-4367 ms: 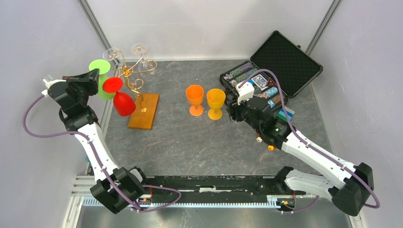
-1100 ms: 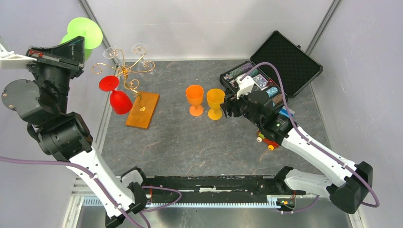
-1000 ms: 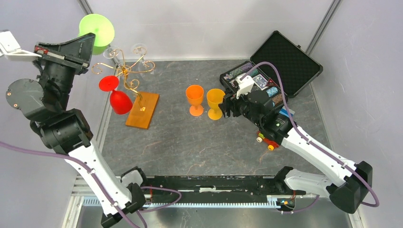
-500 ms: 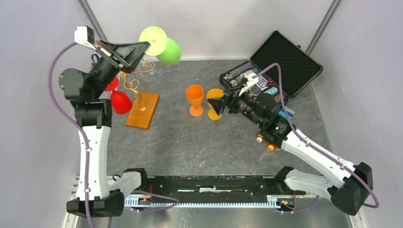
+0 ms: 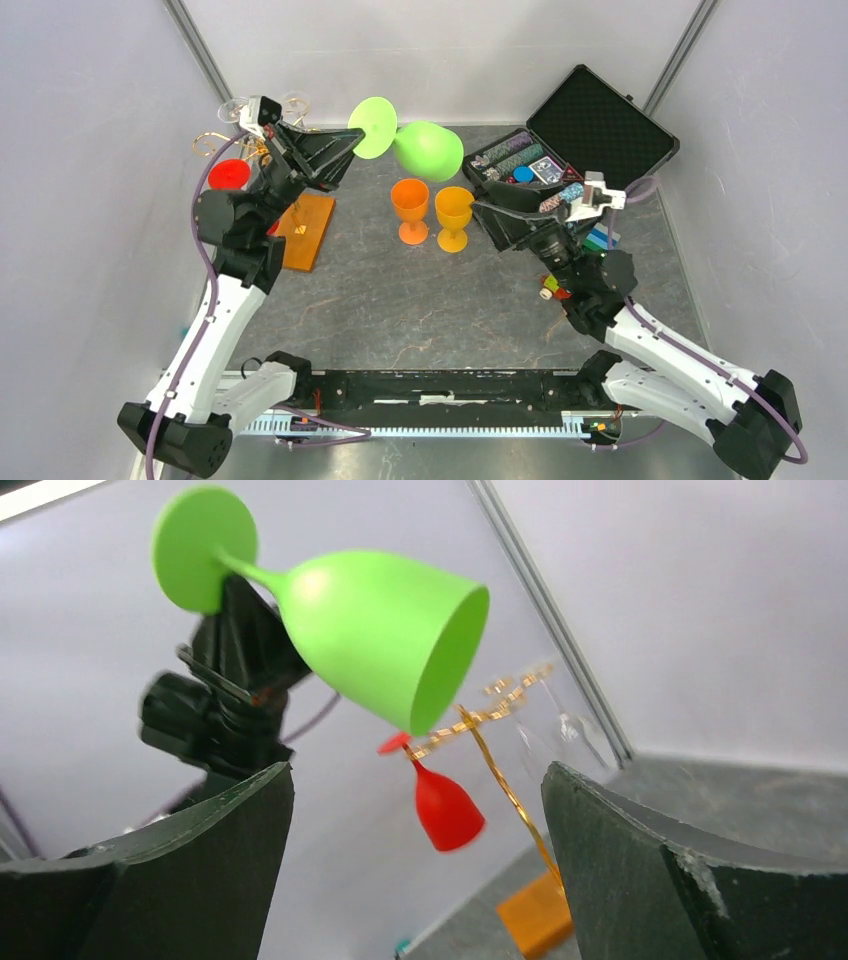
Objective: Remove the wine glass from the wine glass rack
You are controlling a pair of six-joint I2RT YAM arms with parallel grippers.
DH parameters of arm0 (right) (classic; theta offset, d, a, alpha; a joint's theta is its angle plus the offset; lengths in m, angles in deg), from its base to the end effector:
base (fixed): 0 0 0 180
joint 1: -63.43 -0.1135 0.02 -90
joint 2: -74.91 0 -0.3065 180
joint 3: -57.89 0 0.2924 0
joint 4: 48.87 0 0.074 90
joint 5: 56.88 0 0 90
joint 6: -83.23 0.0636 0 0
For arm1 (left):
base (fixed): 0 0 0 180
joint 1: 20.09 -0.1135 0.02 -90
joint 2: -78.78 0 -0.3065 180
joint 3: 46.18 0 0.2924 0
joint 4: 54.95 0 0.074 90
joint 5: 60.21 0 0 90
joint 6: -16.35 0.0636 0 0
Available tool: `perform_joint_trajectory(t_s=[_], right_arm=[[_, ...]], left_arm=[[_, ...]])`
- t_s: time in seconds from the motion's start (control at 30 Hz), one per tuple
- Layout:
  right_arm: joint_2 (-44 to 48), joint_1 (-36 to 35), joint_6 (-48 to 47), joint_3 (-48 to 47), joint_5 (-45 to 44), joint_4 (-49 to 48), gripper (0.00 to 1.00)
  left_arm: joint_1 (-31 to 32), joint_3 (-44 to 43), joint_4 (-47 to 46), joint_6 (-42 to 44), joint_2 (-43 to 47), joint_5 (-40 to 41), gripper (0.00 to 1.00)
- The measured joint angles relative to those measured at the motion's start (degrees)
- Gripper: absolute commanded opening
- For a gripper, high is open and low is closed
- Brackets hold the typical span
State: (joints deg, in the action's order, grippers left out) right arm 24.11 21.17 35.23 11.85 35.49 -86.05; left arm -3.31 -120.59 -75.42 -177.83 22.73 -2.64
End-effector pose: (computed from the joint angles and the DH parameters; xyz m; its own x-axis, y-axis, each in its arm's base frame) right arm 0.1713 0.1592 0.4005 -0.1720 0.7470 -0.6422 -0.7840 0.2908 0.5484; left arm 0.2063 -0.0978 0.5399 -0.7711 -0.6222 -0.1352 0.4243 -0.3439 -0.8376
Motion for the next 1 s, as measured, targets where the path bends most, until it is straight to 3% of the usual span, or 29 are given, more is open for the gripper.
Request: perform_joint_trajectory(t_s=[0.23,0.33,1.0], right_arm=[[0.13,0.0,3.1,-1.31,3.21,-7.96,0.98],[-2.45,0.0,4.35,-4.31,5.84,-8.9,0.93],[-15.56,0.31,10.54,-17.33,23.3,-19.19,0.34]], left_arm=[[3.72,2.45,-3.85,-4.48,4.85,3.63,0.02],[4.22,2.45,-4.72,-5.62,5.75,4.26,0.02],[4.59,6.62,-7.87,-12.85,6.73,6.91,0.02]])
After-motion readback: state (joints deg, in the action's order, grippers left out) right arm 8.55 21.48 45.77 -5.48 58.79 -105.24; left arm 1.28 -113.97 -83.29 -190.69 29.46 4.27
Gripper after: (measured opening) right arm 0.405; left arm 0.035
